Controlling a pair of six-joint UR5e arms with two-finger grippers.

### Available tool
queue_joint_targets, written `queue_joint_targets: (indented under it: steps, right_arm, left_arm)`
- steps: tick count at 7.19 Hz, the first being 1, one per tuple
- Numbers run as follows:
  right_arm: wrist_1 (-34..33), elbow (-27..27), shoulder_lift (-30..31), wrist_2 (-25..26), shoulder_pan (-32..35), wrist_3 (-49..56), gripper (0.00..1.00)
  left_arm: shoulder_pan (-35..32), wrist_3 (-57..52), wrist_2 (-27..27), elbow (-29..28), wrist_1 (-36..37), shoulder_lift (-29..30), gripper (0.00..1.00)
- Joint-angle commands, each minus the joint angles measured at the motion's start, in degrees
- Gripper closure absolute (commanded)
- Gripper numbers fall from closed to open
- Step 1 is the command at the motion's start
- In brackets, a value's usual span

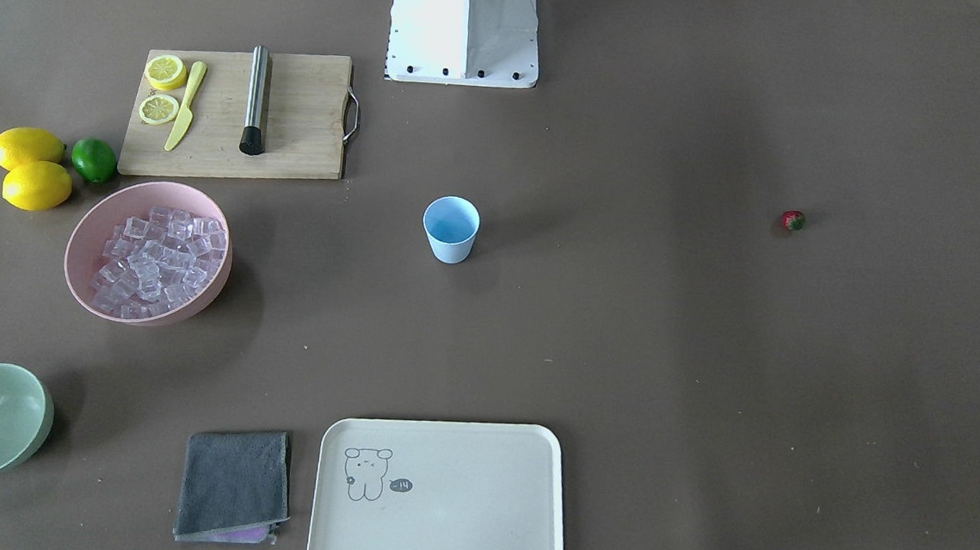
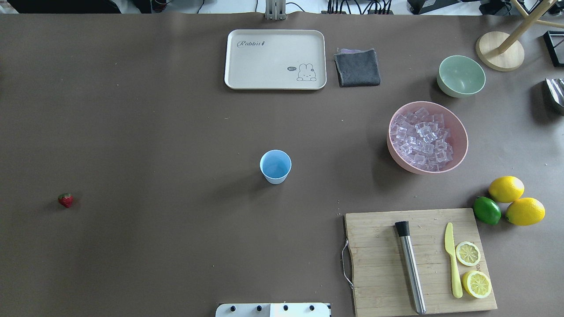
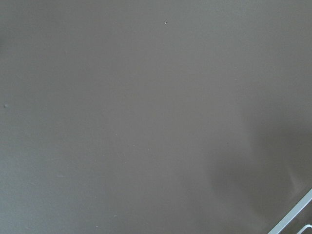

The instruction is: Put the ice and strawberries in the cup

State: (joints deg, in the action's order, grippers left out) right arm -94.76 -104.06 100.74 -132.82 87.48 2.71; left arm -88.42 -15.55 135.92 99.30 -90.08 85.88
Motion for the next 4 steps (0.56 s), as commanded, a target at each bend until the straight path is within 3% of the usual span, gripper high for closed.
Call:
queue_joint_targets:
  steps: [1, 4]
  right_arm:
    - [0.0, -1.1, -2.0, 0.0, 0.5, -0.1, 0.00]
    - [0.0, -4.7, -4.1, -0.9, 0.4, -1.6, 0.00]
  left_arm:
    - [0.1, 0.3, 0.0, -0.5, -2.1, 3.4, 0.02]
    - [0.4, 2.1, 0.2, -0.9, -2.8, 3.8, 0.02]
